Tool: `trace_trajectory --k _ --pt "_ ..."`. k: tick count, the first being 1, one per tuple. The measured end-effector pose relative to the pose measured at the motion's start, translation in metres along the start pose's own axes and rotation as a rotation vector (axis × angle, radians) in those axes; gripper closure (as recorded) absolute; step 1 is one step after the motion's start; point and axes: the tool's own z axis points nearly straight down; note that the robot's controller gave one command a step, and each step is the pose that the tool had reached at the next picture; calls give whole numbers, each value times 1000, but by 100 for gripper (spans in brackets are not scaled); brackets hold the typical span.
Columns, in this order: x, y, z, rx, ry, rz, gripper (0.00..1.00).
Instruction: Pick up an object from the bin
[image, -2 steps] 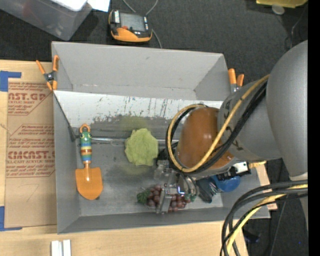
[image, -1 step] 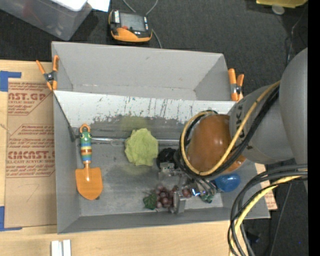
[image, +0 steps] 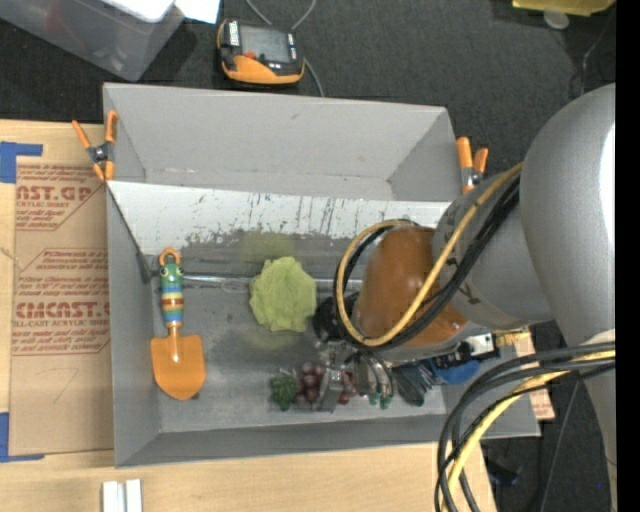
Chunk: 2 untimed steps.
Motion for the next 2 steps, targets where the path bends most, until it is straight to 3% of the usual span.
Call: trace_trajectory --k 2 --pt "3 0 -13 2 9 0 100"
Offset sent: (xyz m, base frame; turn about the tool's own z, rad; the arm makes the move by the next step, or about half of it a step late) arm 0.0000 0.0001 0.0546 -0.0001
